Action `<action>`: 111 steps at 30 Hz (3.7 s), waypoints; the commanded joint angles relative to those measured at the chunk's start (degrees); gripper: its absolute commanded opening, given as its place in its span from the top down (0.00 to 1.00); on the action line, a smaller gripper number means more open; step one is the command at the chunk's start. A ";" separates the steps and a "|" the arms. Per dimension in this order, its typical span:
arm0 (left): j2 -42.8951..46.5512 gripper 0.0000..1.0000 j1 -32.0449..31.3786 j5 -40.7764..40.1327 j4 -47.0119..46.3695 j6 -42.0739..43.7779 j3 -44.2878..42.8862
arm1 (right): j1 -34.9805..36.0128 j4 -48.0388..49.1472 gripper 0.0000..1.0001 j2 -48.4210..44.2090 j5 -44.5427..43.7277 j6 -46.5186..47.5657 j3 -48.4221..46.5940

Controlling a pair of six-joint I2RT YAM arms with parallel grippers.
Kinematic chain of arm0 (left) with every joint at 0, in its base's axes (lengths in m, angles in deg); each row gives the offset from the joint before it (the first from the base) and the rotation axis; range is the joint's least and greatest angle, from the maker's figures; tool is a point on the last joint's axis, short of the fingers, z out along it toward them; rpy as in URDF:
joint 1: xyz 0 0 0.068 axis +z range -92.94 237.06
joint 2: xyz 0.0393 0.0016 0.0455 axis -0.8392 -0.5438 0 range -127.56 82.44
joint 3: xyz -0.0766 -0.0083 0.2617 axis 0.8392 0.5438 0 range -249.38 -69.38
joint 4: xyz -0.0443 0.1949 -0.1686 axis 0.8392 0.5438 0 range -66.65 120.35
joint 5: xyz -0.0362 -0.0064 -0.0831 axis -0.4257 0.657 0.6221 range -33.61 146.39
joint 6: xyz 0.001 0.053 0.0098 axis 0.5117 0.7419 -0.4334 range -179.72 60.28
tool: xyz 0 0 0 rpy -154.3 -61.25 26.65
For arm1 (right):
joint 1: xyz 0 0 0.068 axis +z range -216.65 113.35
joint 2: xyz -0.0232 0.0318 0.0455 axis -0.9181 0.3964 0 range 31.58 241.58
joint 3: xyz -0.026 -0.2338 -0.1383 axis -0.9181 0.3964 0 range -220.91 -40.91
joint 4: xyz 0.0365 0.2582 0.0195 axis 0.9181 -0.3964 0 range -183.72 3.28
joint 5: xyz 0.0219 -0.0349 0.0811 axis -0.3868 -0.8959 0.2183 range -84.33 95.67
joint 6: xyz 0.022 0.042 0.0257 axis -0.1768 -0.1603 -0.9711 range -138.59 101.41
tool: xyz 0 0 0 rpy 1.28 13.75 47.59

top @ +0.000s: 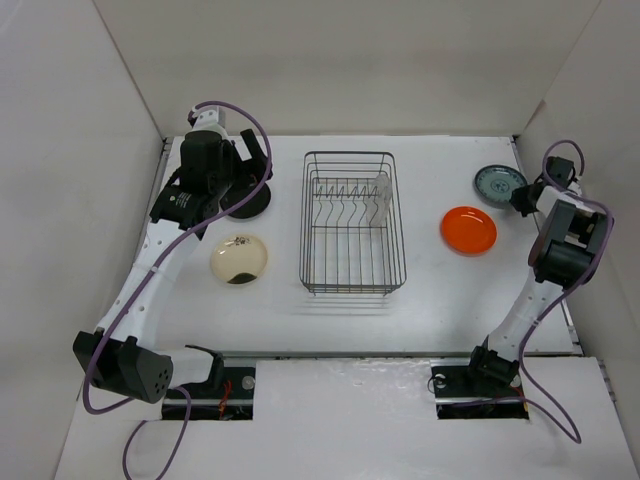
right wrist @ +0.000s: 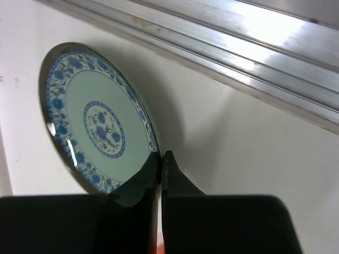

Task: Load the plates into the dish rack

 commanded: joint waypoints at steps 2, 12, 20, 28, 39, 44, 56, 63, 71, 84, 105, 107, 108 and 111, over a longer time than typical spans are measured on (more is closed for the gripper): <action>1.41 0.00 0.17 -0.88 -2.42 0.79 -0.20 | 0.25 -3.86 1.00 1.66 -1.34 2.19 -3.37; 1.41 0.00 0.17 -1.40 -2.42 0.79 0.32 | 5.69 -0.08 1.00 -7.46 -4.32 7.37 -1.44; 0.71 0.00 0.17 -3.95 -2.42 -0.26 0.32 | 15.53 -5.70 1.00 -20.92 -23.70 15.02 -6.26; -3.42 0.00 1.65 -5.71 -1.37 -0.26 -2.04 | 33.45 -14.31 1.00 -29.89 -42.55 26.10 -14.09; -10.11 0.00 9.49 1.07 -0.05 -2.37 -4.52 | 52.89 -26.97 1.00 -29.63 -50.65 32.52 -17.27; -8.35 0.00 9.49 -1.40 -0.66 -1.85 -3.37 | 57.81 -28.11 1.00 -27.01 -52.75 31.91 -18.57; -6.06 0.00 9.49 -10.10 1.53 -1.85 -3.37 | 66.52 -37.94 1.00 -17.07 -58.72 29.18 -26.57; -5.01 0.00 9.49 -10.10 2.06 -2.37 -3.37 | 67.66 -45.51 1.00 -12.93 -64.19 23.57 -31.31; -3.69 0.00 9.49 -9.58 2.06 -3.52 -3.37 | 69.42 -51.57 1.00 -6.97 -65.42 19.00 -36.84; -1.84 0.00 9.49 -7.91 2.06 -4.04 -2.31 | 70.03 -55.71 1.00 -0.81 -66.56 16.00 -42.40; -1.32 0.00 9.49 -7.38 1.53 -4.04 -1.78 | 69.42 -57.30 1.00 2.01 -67.35 13.98 -41.86; -1.32 0.00 9.49 -7.38 1.53 -4.04 -1.78 | 69.42 -57.82 1.00 3.14 -67.35 13.98 -42.39; -1.32 0.00 9.49 -7.38 1.53 -4.04 -1.78 | 69.42 -57.82 1.00 3.15 -67.35 13.98 -42.40; -1.32 0.00 9.49 -6.77 1.53 -4.04 -1.78 | 69.42 -57.82 1.00 4.20 -67.35 13.98 -42.92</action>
